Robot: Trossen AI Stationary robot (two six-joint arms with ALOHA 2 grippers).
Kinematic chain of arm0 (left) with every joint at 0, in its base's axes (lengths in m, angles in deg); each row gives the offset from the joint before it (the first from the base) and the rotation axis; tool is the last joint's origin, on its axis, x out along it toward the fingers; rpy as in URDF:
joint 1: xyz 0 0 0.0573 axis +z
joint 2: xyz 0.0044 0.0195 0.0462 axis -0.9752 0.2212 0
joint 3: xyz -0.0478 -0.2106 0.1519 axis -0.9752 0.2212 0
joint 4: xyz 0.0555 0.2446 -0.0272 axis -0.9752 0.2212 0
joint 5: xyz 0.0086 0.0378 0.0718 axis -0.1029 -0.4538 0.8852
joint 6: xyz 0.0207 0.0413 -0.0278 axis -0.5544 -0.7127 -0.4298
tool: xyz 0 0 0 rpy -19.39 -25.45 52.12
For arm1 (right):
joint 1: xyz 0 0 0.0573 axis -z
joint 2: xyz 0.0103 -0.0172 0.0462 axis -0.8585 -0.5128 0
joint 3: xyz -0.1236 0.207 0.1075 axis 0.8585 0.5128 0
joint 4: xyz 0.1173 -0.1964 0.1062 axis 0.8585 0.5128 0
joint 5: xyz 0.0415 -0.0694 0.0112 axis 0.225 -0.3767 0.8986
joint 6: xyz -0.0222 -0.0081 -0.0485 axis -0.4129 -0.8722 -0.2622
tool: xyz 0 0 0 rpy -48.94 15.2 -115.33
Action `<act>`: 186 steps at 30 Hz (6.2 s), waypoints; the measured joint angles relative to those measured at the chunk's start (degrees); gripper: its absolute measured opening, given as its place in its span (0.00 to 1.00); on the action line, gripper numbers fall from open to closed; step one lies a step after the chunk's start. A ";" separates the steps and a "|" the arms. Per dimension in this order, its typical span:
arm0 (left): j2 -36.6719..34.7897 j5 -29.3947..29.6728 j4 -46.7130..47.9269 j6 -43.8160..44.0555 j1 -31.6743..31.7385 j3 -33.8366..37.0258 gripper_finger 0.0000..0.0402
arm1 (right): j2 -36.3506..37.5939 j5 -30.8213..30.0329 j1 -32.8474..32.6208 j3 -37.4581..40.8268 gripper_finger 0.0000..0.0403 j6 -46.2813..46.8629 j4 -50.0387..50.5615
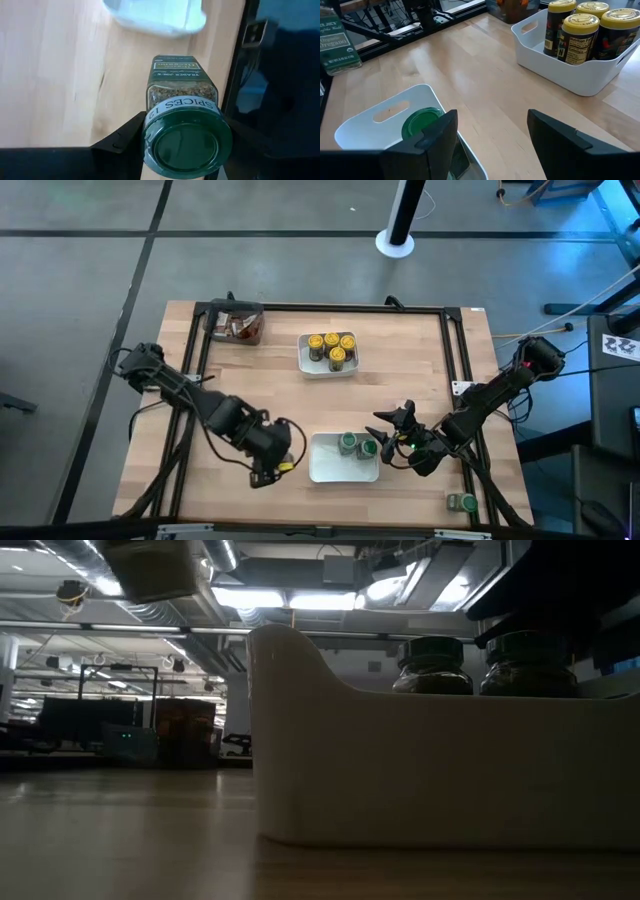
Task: Sort spices by type
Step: Put the seasoning bottle into the bottom white bin, then put the green seasoning bottle into the bottom white bin
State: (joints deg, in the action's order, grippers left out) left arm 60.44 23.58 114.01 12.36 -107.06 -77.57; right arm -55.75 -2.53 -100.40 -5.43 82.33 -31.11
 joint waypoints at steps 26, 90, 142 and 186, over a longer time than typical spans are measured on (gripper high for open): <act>22.91 0.35 10.55 -18.51 10.01 -29.00 0.46 | 0.00 1.08 0.02 0.00 0.60 -1.17 0.67; 32.52 -1.70 7.97 -24.52 13.04 -30.71 0.71 | 0.01 1.05 0.02 0.01 0.60 -1.25 1.38; -1.40 36.70 -49.31 -9.29 -15.78 33.94 0.71 | -7.66 43.50 -1.25 -45.18 0.60 -16.46 25.89; -1.33 36.63 -49.43 -16.92 -13.34 33.94 0.71 | -21.18 65.15 -23.04 -49.02 0.83 30.51 76.62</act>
State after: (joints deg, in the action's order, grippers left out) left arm 59.11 60.21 64.58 -4.56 -120.40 -43.63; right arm -76.93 62.62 -123.45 -54.45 112.83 45.51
